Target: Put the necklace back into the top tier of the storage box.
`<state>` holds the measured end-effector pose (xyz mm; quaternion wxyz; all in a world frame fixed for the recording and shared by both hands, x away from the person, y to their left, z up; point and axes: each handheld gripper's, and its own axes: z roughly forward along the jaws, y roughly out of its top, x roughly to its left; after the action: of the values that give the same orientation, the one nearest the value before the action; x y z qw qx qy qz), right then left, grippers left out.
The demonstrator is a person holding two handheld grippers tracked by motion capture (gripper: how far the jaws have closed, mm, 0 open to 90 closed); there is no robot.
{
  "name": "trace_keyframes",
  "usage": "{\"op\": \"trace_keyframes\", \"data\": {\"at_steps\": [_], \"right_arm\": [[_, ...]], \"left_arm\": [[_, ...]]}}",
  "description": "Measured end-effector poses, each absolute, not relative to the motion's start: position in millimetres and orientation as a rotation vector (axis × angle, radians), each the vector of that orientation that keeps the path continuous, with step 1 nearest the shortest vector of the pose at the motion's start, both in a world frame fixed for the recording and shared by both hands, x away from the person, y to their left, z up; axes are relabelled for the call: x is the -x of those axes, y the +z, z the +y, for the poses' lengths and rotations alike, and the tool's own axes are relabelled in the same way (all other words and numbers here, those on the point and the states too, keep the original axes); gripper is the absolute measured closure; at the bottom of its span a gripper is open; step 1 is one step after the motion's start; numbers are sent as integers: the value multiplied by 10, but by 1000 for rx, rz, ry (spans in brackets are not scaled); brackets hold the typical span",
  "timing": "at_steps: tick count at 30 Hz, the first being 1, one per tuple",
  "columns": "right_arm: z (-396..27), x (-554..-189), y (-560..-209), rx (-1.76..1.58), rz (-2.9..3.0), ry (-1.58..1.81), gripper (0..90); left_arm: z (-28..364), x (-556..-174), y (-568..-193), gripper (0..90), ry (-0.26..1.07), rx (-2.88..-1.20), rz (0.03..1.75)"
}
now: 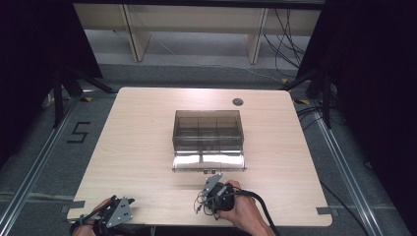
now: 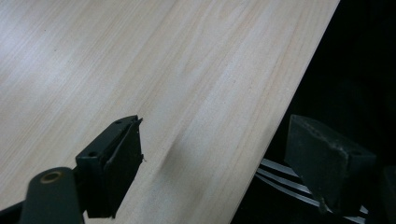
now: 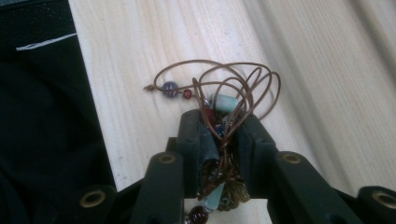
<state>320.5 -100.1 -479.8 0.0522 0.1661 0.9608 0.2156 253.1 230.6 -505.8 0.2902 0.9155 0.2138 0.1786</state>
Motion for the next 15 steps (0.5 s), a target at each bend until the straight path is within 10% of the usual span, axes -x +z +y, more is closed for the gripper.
{"op": "trace_keyframes", "data": {"at_steps": [15], "right_arm": [[-1058,-3198,-4504,-425,2895,662,759]], "left_arm": [[2326,-2542,-5060,184,465,-2449,580]]}}
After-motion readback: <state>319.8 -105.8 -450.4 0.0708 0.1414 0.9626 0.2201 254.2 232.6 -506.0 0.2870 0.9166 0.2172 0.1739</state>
